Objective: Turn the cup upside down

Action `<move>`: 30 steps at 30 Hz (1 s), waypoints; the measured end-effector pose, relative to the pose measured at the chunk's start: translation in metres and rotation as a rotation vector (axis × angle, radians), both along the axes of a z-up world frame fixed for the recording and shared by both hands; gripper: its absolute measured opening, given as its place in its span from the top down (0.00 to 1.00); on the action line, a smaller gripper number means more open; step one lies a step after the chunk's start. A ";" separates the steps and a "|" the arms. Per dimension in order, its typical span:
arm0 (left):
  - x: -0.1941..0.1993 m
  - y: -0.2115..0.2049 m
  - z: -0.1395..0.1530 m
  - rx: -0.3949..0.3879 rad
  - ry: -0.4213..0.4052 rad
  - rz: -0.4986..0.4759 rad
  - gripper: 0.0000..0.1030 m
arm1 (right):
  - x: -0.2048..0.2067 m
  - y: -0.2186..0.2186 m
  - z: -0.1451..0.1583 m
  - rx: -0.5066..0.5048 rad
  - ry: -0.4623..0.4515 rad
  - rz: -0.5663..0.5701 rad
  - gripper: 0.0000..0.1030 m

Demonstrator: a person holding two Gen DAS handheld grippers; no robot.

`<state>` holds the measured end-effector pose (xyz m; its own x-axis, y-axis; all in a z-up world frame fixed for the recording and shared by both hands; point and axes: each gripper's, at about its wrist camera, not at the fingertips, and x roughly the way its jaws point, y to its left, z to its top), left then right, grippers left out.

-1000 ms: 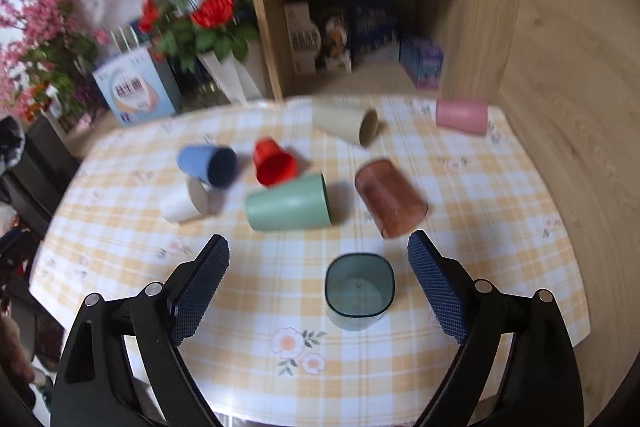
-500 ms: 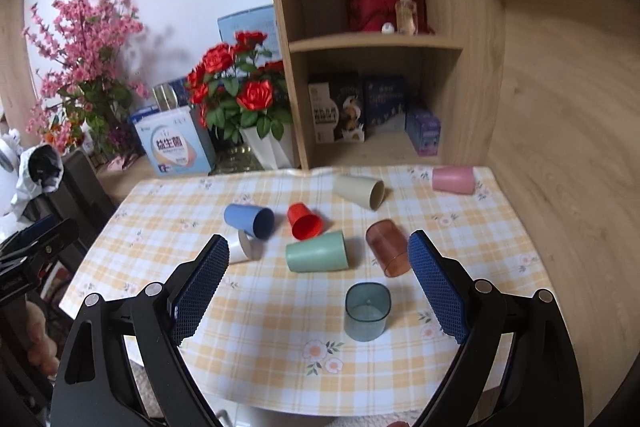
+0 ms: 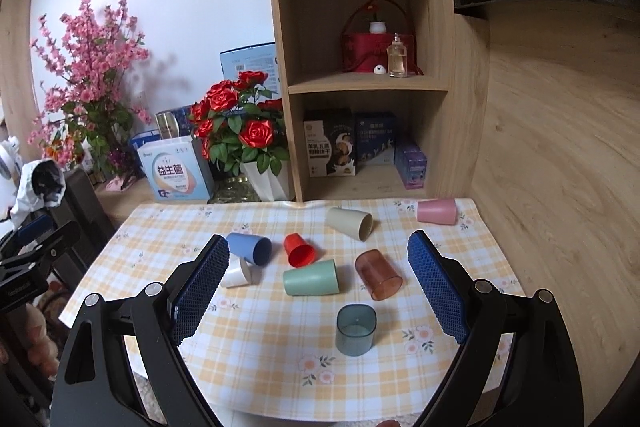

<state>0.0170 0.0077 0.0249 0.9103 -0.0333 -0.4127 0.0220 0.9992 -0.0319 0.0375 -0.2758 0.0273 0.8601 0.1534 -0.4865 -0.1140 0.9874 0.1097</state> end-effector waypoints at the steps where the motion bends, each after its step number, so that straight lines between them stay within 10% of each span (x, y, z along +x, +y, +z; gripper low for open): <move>1: -0.001 -0.001 0.000 0.005 -0.002 0.002 0.06 | 0.000 0.001 0.001 0.000 -0.001 0.000 0.15; 30: -0.007 -0.003 0.007 0.013 -0.012 0.004 0.06 | -0.004 0.005 0.006 0.002 -0.012 -0.001 0.15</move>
